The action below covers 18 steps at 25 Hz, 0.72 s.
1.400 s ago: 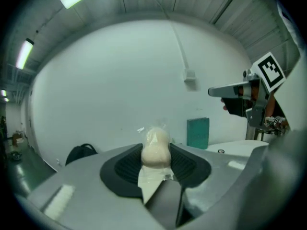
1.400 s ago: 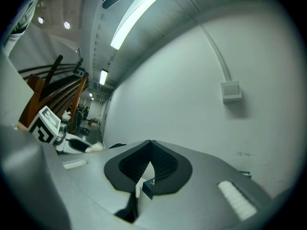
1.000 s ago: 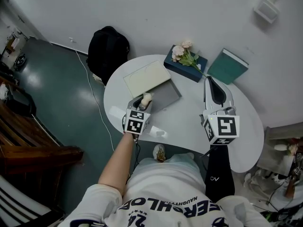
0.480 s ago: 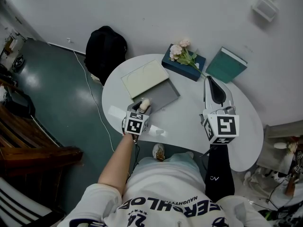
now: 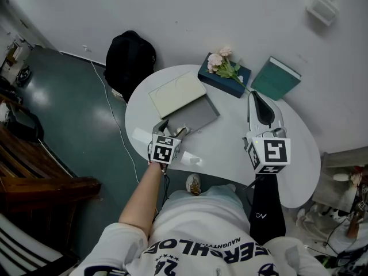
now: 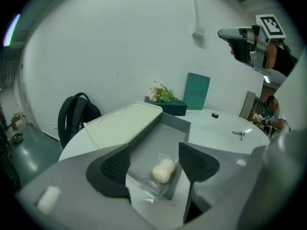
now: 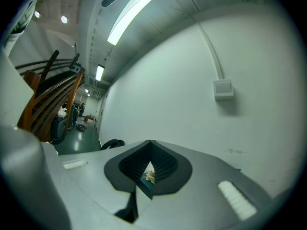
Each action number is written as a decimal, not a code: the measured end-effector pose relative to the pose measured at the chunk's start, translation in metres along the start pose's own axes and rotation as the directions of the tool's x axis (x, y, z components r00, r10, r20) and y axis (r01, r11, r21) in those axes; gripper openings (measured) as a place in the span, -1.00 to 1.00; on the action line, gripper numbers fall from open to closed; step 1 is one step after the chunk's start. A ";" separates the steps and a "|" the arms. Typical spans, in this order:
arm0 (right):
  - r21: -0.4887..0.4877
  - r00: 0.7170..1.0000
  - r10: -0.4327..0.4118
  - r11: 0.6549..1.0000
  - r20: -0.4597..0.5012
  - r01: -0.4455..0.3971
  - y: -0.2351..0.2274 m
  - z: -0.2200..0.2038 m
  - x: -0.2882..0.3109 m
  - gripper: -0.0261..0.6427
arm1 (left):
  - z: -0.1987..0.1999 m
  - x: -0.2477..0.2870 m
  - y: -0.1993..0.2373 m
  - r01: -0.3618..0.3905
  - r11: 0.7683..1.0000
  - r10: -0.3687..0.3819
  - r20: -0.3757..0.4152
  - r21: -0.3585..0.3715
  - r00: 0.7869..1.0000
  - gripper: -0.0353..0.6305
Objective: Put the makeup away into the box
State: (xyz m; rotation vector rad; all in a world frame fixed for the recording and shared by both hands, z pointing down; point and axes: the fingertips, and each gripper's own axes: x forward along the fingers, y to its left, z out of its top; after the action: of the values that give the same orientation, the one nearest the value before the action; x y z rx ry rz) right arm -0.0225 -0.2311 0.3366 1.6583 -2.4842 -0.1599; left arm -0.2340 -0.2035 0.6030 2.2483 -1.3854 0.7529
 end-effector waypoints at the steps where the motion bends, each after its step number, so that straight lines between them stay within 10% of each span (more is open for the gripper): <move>1: 0.000 1.000 -0.003 1.000 0.001 0.003 0.000 0.001 -0.001 -0.83 | 0.012 -0.005 0.002 -0.014 1.000 0.013 0.034 0.019 0.999 0.05; 6: 0.005 1.000 -0.017 1.000 0.009 0.017 -0.003 0.003 -0.003 -0.83 | 0.104 -0.048 0.004 -0.087 0.990 0.053 0.277 0.113 0.959 0.05; 18: -0.010 1.000 -0.011 1.000 0.025 0.011 0.004 0.010 -0.007 -0.83 | 0.244 -0.179 0.007 -0.289 0.951 0.143 0.670 0.111 0.728 -0.19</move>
State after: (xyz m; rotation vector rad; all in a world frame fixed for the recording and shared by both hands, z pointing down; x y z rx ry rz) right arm -0.0254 -0.2228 0.3274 1.6768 -2.4880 -0.1950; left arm -0.2475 -0.2249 0.3014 2.6940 -1.9954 0.1426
